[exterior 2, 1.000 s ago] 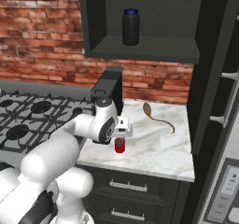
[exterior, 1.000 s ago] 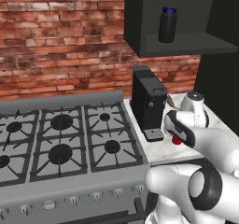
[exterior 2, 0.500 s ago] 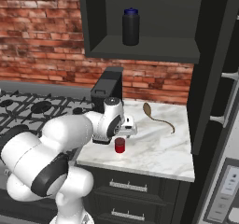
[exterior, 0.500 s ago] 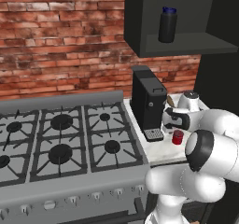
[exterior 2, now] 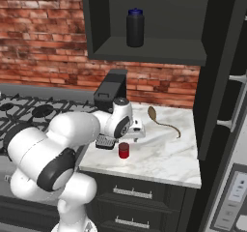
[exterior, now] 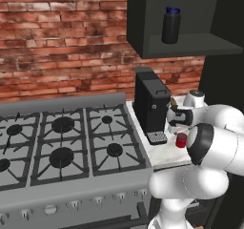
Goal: Pick the yogurt and jam from the counter and place them in the cabinets closest to them.
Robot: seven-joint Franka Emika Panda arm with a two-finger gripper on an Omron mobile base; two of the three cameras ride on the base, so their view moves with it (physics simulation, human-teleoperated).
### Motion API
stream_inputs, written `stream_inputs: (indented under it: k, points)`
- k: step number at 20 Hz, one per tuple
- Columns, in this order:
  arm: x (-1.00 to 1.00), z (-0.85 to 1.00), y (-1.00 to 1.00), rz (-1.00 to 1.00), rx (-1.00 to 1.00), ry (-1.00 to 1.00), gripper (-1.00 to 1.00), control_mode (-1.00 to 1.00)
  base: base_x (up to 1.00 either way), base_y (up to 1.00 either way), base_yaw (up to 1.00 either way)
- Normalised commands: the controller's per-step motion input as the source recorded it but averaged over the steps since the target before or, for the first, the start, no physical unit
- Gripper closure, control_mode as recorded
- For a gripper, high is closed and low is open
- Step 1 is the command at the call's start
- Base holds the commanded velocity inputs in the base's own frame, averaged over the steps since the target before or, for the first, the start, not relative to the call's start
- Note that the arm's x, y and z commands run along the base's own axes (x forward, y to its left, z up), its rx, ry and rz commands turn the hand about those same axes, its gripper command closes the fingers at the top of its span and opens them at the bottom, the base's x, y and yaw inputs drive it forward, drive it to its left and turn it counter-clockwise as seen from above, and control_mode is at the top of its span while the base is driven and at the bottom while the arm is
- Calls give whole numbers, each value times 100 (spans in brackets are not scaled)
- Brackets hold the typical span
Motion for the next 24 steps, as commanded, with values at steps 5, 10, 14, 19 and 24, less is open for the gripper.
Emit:
stream_inputs:
  k: [5, 10, 14, 19, 24]
  points:
    - [-25, -11, 0, 0, 0, 0, -100, -100, 0, 0, 0]
    - [-18, -4, 2, 0, 0, 0, -100, -100, 0, 0, 0]
    - [0, 0, 0, 0, 0, 0, -100, -100, 0, 0, 0]
    - [0, -5, 0, 0, 0, 0, -100, -100, 0, 0, 0]
    - [0, -18, 1, 0, -2, 0, -100, -100, 0, 0, 0]
